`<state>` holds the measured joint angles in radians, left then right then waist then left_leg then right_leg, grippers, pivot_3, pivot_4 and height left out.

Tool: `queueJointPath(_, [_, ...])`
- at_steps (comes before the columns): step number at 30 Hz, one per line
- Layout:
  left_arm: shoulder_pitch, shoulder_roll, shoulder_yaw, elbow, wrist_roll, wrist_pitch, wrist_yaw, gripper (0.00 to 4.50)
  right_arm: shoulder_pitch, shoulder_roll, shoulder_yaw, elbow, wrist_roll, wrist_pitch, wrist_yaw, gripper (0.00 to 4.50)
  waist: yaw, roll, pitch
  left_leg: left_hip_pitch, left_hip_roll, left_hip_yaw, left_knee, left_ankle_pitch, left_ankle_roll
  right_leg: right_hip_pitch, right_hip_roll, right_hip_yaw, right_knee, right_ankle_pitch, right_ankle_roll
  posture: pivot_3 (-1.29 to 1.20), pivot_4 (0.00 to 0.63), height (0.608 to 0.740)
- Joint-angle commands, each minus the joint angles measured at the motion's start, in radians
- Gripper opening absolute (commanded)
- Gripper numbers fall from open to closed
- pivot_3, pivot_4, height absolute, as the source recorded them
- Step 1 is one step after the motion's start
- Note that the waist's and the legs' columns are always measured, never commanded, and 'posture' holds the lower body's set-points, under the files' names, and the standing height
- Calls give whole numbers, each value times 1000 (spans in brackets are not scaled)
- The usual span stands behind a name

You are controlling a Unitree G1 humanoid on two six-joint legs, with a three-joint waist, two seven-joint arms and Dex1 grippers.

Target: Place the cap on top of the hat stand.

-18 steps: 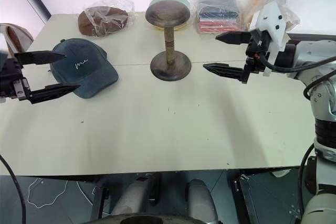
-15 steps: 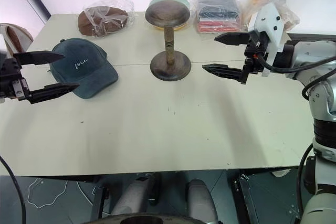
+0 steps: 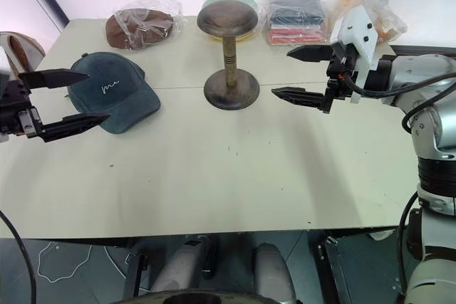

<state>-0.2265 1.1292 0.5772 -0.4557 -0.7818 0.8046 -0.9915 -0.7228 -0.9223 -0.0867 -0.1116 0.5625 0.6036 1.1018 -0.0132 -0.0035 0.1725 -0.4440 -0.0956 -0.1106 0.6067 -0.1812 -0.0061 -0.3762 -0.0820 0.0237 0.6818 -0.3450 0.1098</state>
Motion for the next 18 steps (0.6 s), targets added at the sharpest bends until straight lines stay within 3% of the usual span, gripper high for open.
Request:
queueJointPath(1, [7,8,55,-30,-16,3,11,4485,-37,2,-14,-5,-1,-15,5,4500,0,0,0,0,0,0,0,0,0,0,0,0,0,0,0,0,150,740])
queueJointPath(18, [36,-19,38,-84,-14,-9,99,4485,-42,5,-3,6,-23,-29,12,4500,0,0,0,0,0,0,0,0,0,0,0,0,0,0,0,0,150,740])
